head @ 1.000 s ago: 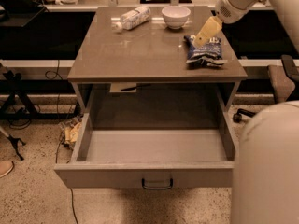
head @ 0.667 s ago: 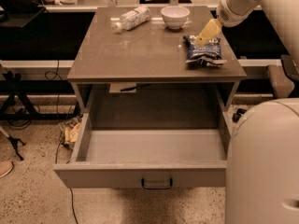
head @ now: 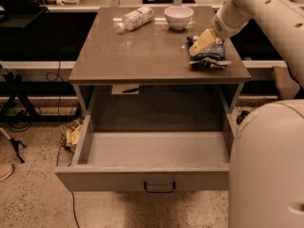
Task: Place blue chip bag into top drawer
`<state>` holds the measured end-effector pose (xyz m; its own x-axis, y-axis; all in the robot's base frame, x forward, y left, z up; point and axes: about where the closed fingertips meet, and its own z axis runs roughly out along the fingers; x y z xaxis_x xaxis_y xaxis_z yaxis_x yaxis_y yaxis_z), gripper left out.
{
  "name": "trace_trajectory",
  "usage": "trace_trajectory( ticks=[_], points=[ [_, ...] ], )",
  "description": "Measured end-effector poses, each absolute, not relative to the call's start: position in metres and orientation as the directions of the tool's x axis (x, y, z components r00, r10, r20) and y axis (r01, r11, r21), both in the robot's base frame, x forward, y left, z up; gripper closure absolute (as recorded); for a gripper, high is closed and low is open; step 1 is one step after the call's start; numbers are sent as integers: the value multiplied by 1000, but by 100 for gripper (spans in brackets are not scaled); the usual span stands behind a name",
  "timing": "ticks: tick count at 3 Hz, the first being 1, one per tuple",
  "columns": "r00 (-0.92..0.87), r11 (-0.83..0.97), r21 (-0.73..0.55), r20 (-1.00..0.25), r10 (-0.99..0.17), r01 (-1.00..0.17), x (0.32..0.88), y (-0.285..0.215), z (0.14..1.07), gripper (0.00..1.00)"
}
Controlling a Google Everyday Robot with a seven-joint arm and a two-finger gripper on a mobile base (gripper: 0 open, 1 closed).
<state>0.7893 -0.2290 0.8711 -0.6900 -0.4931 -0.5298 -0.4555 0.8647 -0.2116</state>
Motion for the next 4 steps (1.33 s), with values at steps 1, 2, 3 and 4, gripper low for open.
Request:
trace_trajectory(
  ticks=[1,2,3,4],
  points=[
    [-715,875,-157,-520,-467,-457,784,-215,851,4],
    [-727,884,-124,-524,-443,-450,777,-208,842,22],
    [-720,885,-109,-541,-435,-453,769,-202,841,46],
    [-693,876,-93,-574,-435,-473,755,-194,847,69]
  ],
)
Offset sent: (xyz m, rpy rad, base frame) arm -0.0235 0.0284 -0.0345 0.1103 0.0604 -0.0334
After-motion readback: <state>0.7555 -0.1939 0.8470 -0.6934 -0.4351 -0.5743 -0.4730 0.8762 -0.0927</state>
